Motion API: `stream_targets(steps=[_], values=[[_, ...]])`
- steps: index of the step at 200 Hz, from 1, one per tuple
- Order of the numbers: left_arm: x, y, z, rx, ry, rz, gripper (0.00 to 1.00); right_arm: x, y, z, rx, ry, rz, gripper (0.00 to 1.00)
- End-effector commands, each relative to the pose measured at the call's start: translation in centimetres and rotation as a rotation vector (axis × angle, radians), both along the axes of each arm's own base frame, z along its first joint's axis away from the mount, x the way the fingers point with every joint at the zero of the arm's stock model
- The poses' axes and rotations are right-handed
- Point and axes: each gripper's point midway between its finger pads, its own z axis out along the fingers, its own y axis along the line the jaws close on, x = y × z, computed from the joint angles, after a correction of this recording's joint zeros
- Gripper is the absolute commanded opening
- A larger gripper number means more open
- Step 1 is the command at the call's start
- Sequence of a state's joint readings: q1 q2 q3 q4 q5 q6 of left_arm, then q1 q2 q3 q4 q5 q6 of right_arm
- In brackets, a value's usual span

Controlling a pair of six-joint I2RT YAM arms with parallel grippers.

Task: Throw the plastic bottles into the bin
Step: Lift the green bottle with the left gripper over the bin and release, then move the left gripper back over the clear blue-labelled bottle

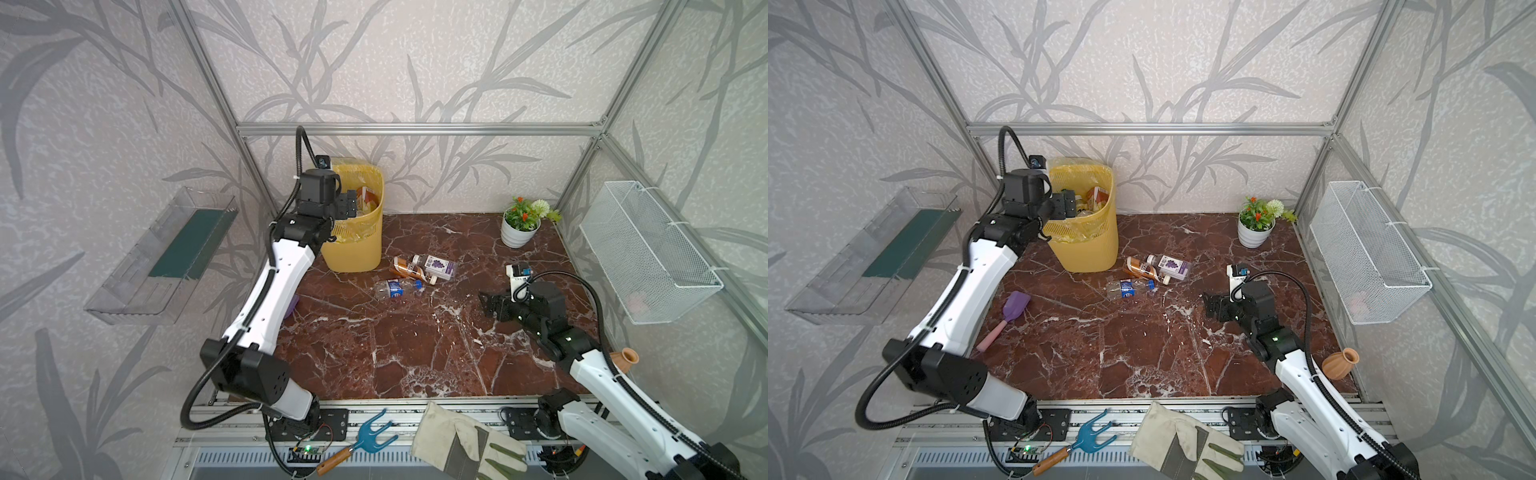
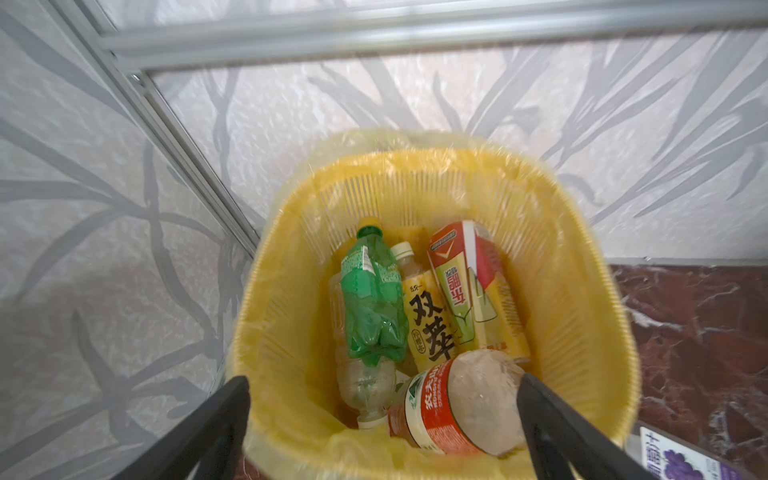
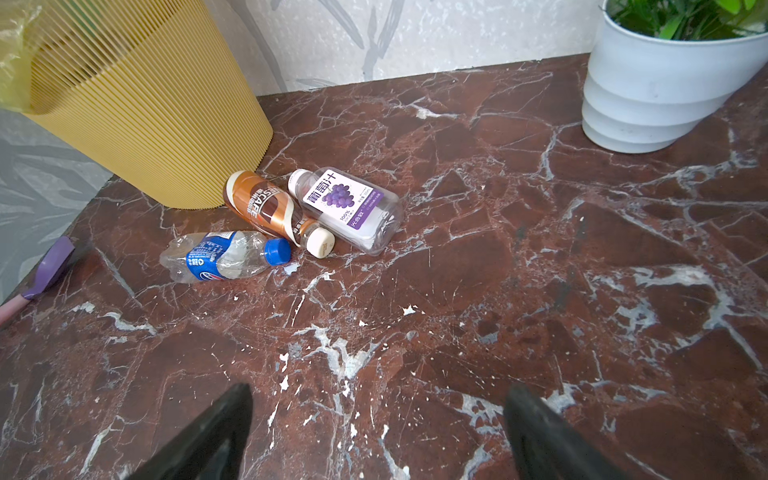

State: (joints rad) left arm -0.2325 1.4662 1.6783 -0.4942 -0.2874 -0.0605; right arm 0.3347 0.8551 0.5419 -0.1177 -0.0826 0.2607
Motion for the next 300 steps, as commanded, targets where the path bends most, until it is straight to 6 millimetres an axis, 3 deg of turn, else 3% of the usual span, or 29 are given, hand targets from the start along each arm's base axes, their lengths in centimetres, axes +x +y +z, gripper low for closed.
stream_targets(steps=[1, 26, 41, 62, 94, 145, 163, 243, 300], values=[[-3.5, 0.0, 4.9, -0.003, -0.176, 0.009, 0.99, 0.5, 0.2, 1.1, 0.004, -0.019, 0.002, 0.95], [-7.4, -1.1, 5.3, -0.005, -0.241, -0.023, 0.99, 0.8, 0.7, 1.3, 0.019, -0.019, 0.016, 0.95], [-9.3, -1.6, 4.3, -0.014, -0.243, -0.046, 0.99, 1.0, 1.0, 1.3, 0.027, -0.013, 0.026, 0.94], [-11.0, -2.0, 1.9, -0.013, -0.202, -0.077, 0.99, 1.4, 1.6, 1.1, 0.037, 0.003, 0.042, 0.94], [-12.3, -2.5, -3.4, -0.013, -0.061, -0.083, 0.99, 2.1, 2.4, 0.9, 0.055, 0.021, 0.058, 0.92], [-11.7, -7.2, -14.2, 0.097, 0.256, -0.230, 0.99, 2.5, 2.7, 0.7, 0.061, 0.033, 0.055, 0.92], [-11.3, -8.1, -16.9, 0.133, 0.374, -0.254, 0.99, 2.3, 2.5, 0.6, 0.060, 0.034, 0.046, 0.92], [-9.7, -12.5, -23.4, 0.217, 0.621, -0.444, 0.99, 1.4, 1.3, 0.6, 0.055, 0.010, 0.001, 0.93], [-8.2, -14.5, -27.6, 0.255, 0.747, -0.517, 0.99, 1.1, 0.9, 0.6, 0.044, 0.002, -0.013, 0.93]])
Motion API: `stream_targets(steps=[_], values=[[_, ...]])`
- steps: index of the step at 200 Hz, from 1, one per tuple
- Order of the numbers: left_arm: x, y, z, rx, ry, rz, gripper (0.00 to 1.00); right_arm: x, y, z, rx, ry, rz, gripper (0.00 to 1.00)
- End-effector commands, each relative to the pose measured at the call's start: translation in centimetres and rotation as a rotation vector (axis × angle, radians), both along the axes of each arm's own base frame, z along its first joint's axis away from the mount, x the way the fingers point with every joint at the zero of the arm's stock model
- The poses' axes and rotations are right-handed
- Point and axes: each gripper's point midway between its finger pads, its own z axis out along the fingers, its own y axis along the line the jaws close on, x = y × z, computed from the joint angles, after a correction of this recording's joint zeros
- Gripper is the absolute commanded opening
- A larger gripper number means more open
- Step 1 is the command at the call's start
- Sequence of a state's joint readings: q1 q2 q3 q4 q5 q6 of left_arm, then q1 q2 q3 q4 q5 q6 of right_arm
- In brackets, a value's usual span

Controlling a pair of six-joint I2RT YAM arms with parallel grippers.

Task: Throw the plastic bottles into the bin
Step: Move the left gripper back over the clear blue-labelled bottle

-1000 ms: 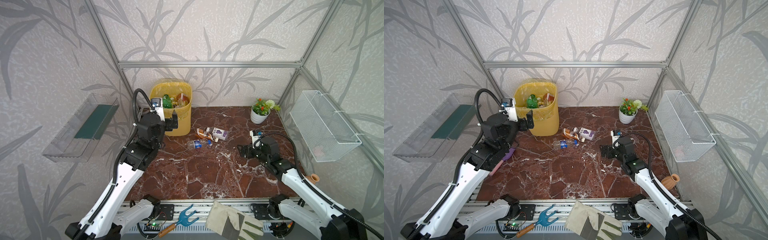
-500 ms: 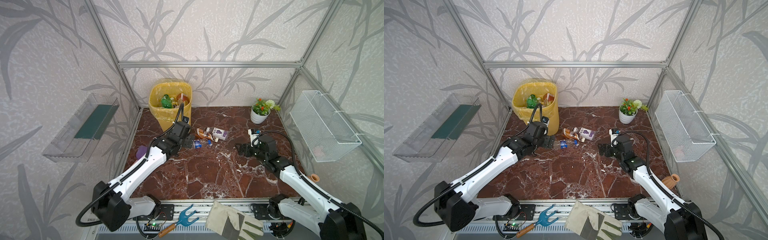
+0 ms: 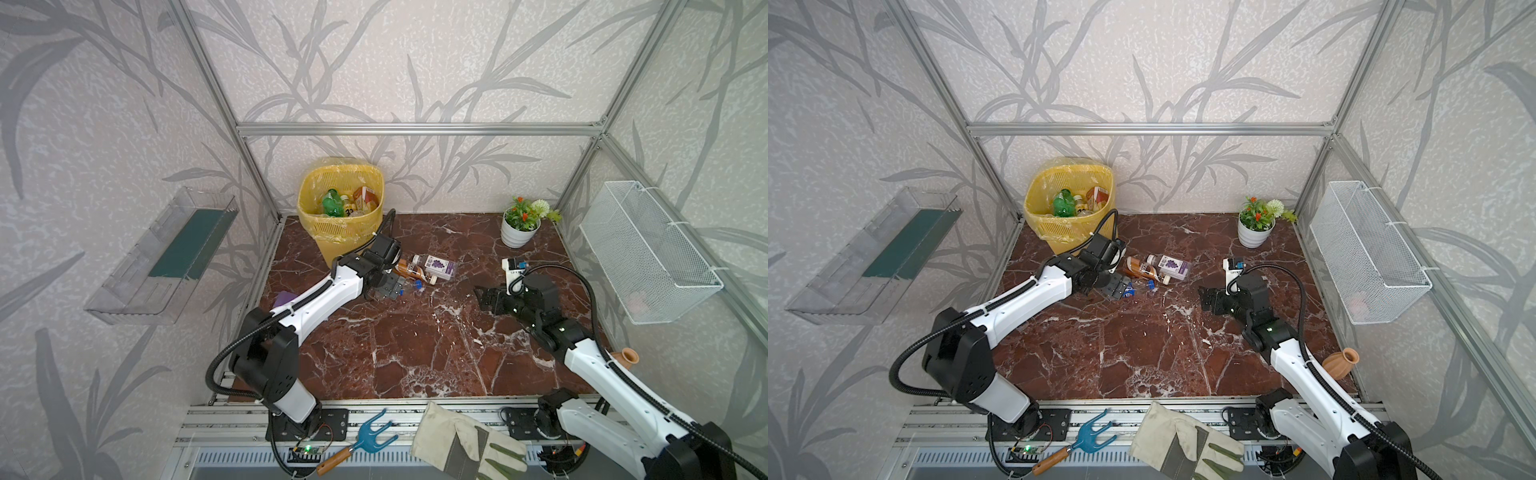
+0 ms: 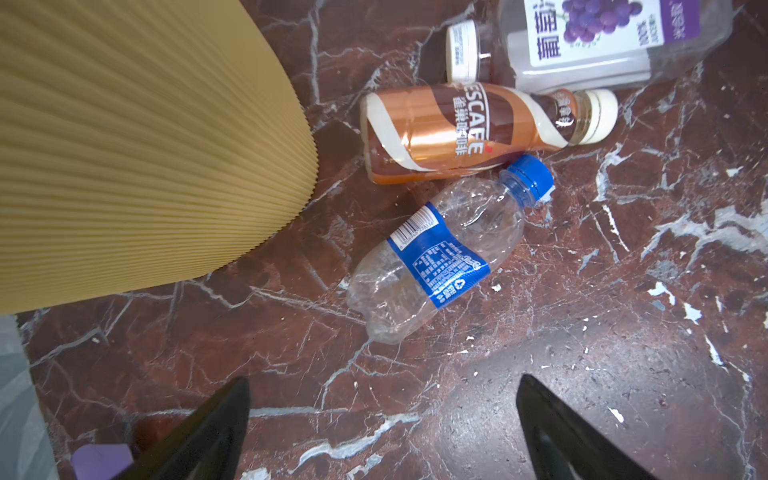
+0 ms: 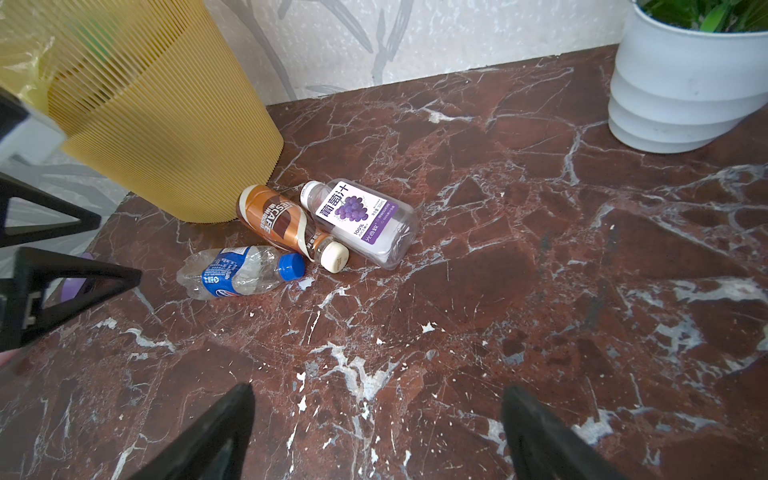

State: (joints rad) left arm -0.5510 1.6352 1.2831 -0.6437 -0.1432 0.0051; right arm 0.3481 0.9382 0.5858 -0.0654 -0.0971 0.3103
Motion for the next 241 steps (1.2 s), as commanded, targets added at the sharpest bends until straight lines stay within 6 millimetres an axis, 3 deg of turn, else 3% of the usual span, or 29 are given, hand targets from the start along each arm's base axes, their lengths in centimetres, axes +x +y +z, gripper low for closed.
stream_targets(steps=[1, 81, 138, 185, 241], values=[[-0.3, -0.8, -0.9, 0.011, 0.055, -0.059, 0.99, -0.3, -0.4, 0.0, -0.007, -0.006, -0.016, 0.93], [1.7, -1.9, -4.7, 0.040, 0.129, -0.086, 0.99, -0.5, -0.8, -0.1, -0.023, -0.016, -0.026, 0.95], [1.3, -1.9, -7.6, 0.038, 0.215, -0.094, 0.94, -0.6, -1.0, 0.0, -0.032, -0.021, -0.027, 0.96], [-0.2, -3.0, -7.6, -0.052, 0.267, -0.094, 0.85, -0.7, -1.2, 0.0, -0.028, -0.022, -0.031, 0.96], [-1.9, -2.8, -6.1, -0.114, 0.267, -0.041, 0.84, -0.7, -1.2, -0.2, -0.016, -0.019, -0.032, 0.97]])
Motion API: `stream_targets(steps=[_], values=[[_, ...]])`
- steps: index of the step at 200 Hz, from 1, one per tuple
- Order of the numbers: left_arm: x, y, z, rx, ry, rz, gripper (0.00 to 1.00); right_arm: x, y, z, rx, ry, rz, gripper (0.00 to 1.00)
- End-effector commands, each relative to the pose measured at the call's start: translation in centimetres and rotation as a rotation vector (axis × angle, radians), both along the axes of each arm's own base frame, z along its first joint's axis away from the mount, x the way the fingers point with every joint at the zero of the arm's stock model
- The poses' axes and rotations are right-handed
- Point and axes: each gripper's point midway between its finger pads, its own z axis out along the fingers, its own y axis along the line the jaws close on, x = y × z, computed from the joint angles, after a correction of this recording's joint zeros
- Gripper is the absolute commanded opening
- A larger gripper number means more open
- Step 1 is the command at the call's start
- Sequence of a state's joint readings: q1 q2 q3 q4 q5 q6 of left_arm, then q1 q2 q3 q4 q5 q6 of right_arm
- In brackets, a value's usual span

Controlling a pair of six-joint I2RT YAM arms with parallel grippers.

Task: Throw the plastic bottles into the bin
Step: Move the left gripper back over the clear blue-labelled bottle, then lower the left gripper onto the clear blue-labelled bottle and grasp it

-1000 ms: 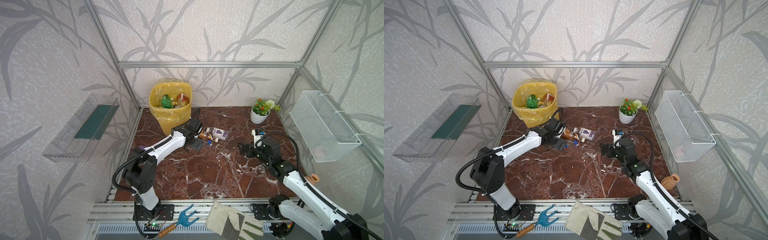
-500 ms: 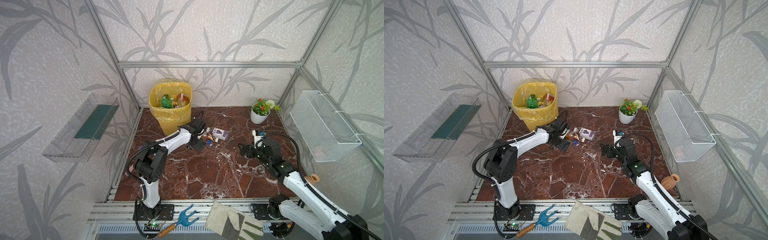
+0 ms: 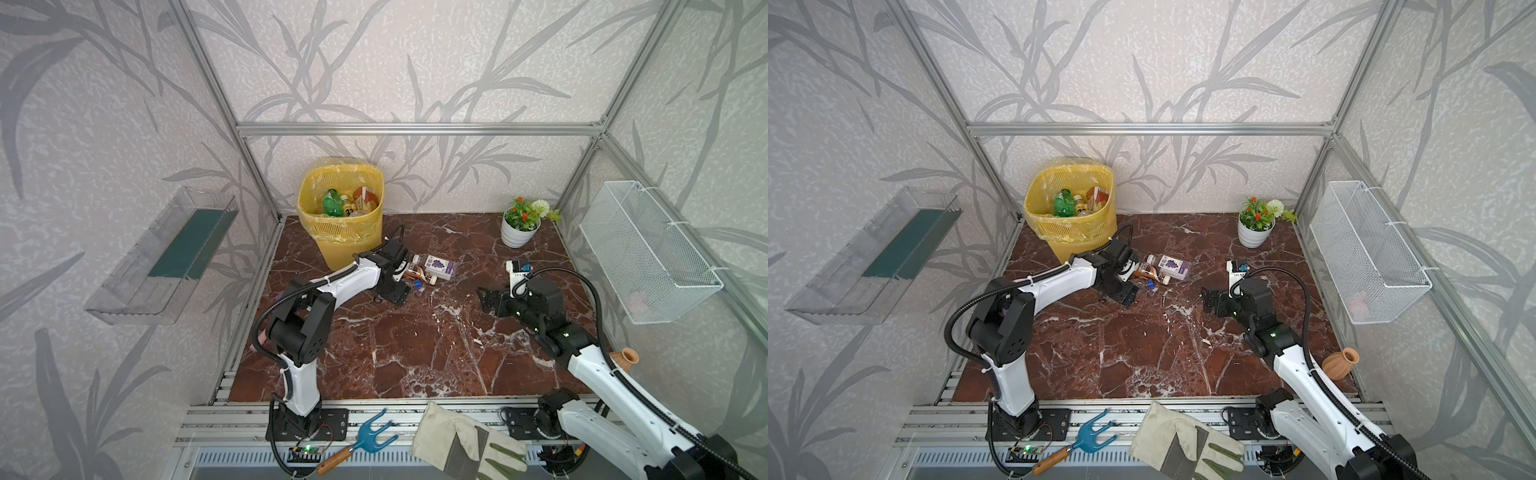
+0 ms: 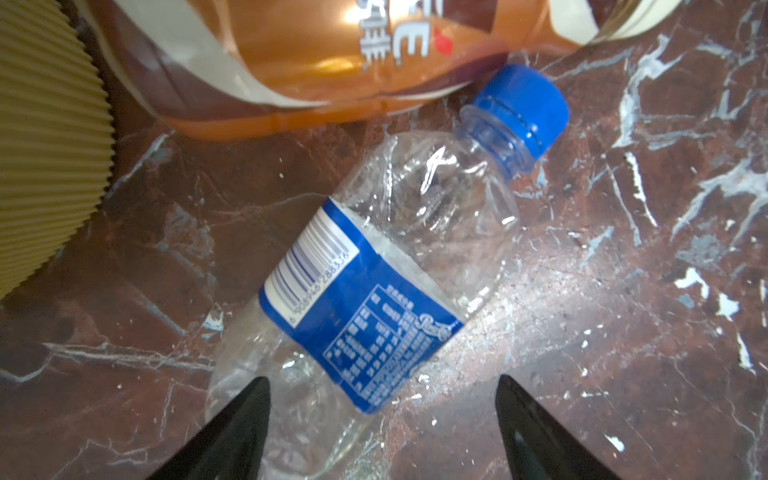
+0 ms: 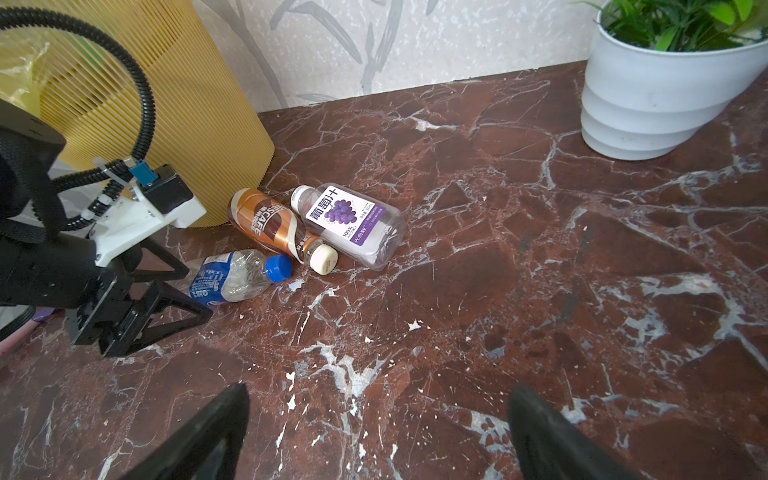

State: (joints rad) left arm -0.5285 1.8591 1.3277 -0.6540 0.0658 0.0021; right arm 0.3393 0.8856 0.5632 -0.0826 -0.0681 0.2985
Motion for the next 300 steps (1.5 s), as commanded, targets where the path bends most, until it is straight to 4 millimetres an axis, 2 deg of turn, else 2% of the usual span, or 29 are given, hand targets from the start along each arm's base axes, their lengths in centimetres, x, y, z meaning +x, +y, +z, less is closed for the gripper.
stream_targets(steps=[1, 27, 52, 74, 91, 133, 159, 200, 246, 279, 300], values=[[-1.2, 0.0, 1.5, -0.040, 0.009, 0.024, 0.84, -0.1, -0.2, -0.3, 0.003, 0.003, -0.004, 0.97], [-1.4, -0.2, 2.4, -0.069, 0.004, 0.041, 0.84, 0.0, 0.0, -0.3, 0.010, 0.004, 0.003, 0.97], [-0.6, -0.5, 4.0, -0.091, -0.043, 0.047, 0.84, -0.1, 0.0, -0.4, 0.007, 0.008, 0.002, 0.97], [0.7, 0.3, 4.5, -0.029, -0.093, 0.050, 0.88, -0.2, -0.2, -0.6, 0.004, 0.010, -0.001, 0.97], [1.4, 0.7, 3.7, 0.031, -0.098, 0.029, 0.92, -0.3, -0.3, -0.8, 0.005, 0.012, -0.007, 0.97], [2.8, 0.8, 0.4, 0.114, -0.068, -0.011, 0.94, -0.5, -0.6, -0.8, -0.003, 0.010, -0.017, 0.97], [3.2, 0.5, -0.4, 0.115, -0.061, -0.049, 0.96, -0.6, -1.0, -0.8, -0.013, 0.010, -0.025, 0.98], [2.8, 0.4, -1.6, 0.117, -0.020, -0.083, 0.95, -0.6, -1.1, -1.1, -0.012, 0.013, -0.027, 0.98], [1.9, 0.3, -2.6, 0.089, 0.006, -0.068, 0.87, -0.5, -1.1, -1.1, -0.010, 0.014, -0.028, 0.98], [1.7, 0.2, -2.8, 0.077, 0.018, -0.064, 0.71, -0.5, -1.1, -1.2, -0.009, 0.014, -0.027, 0.98], [1.5, 0.0, -3.0, 0.066, 0.030, -0.069, 0.70, -0.6, -1.2, -1.2, -0.008, 0.017, -0.029, 0.98]])
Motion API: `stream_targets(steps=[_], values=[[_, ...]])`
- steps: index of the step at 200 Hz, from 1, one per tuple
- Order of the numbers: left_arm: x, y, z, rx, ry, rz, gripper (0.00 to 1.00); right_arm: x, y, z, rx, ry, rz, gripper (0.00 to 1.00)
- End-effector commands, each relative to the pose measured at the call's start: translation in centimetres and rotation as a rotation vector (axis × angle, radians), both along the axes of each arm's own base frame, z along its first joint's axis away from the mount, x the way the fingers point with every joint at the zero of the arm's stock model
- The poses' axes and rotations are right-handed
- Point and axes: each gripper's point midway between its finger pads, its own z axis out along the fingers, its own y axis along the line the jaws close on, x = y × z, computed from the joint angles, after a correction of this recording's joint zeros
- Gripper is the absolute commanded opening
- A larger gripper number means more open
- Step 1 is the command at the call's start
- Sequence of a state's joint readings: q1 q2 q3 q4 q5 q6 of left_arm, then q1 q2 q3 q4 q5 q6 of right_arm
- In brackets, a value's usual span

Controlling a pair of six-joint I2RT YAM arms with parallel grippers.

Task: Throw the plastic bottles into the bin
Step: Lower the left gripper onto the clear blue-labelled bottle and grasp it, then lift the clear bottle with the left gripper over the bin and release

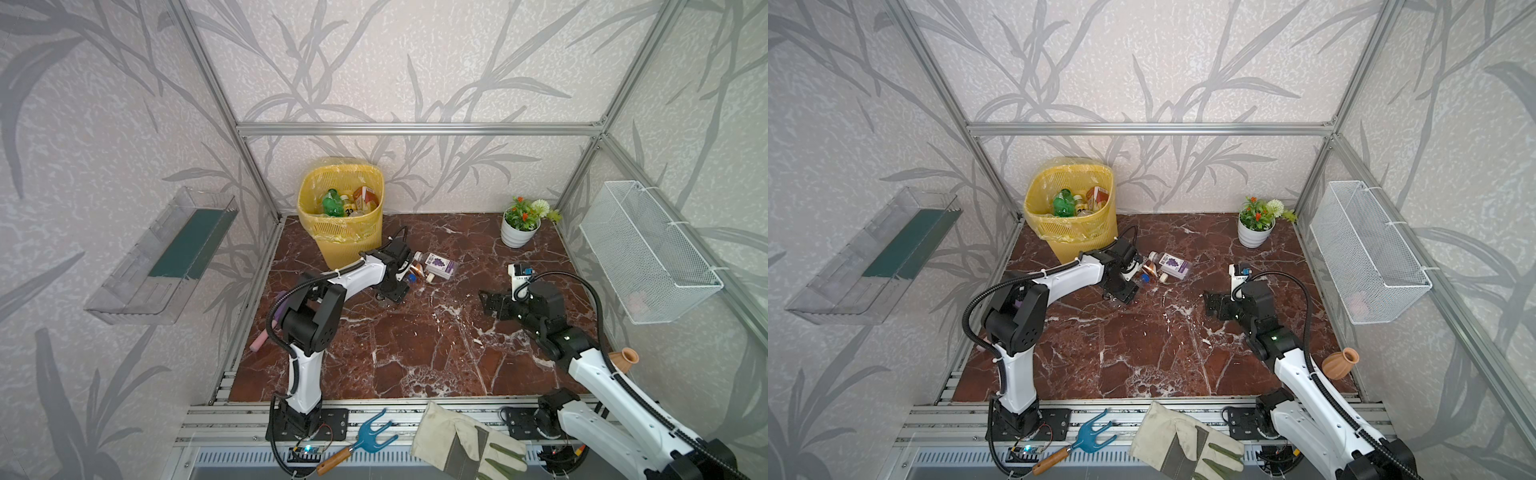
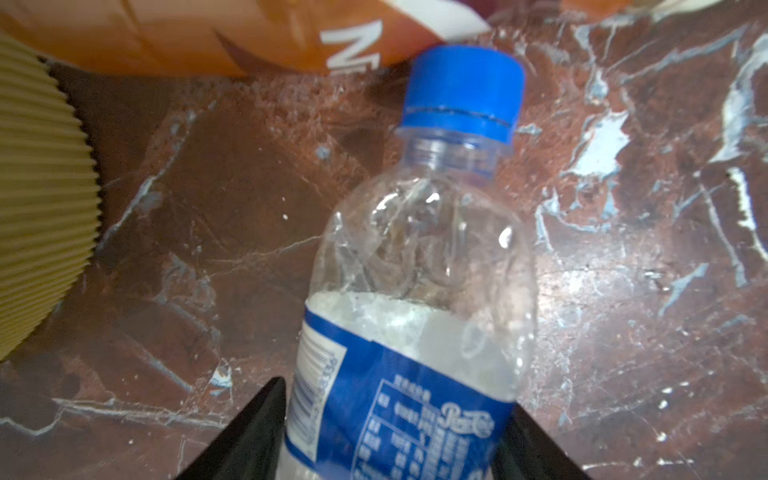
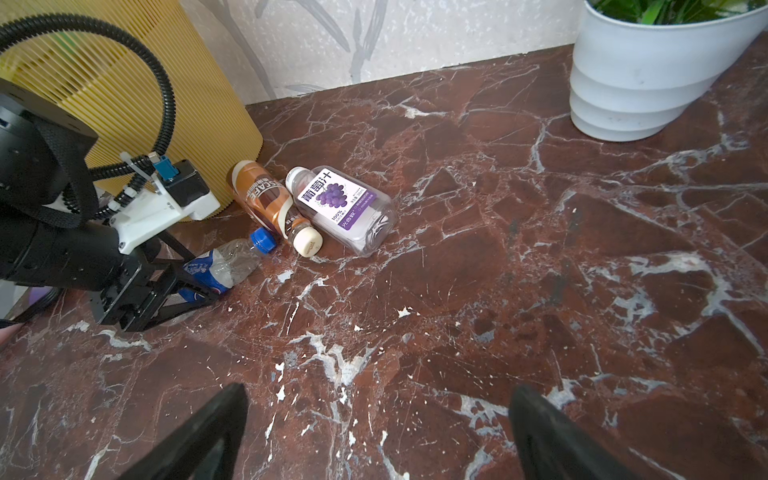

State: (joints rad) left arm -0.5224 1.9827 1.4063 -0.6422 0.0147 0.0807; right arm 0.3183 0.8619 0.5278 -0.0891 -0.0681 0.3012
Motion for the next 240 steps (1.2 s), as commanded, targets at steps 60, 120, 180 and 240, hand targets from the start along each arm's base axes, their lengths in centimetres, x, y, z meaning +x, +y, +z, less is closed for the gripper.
stream_targets(steps=[60, 120, 180, 240], values=[[-1.5, -0.7, 1.6, -0.084, 0.003, -0.013, 0.66, -0.2, -0.5, -0.1, -0.004, -0.004, -0.012, 0.99], [-3.0, -0.9, 4.6, -0.131, -0.059, 0.004, 0.62, -0.1, -0.3, -0.1, 0.007, -0.004, -0.008, 0.99], [-3.6, -0.7, 10.9, -0.214, -0.240, 0.064, 0.59, 0.1, 0.0, 0.0, 0.025, -0.004, -0.003, 0.98], [-3.9, 0.0, 23.7, -0.257, -0.682, 0.052, 0.56, 0.6, 0.5, 0.2, 0.049, -0.003, 0.009, 0.97]])
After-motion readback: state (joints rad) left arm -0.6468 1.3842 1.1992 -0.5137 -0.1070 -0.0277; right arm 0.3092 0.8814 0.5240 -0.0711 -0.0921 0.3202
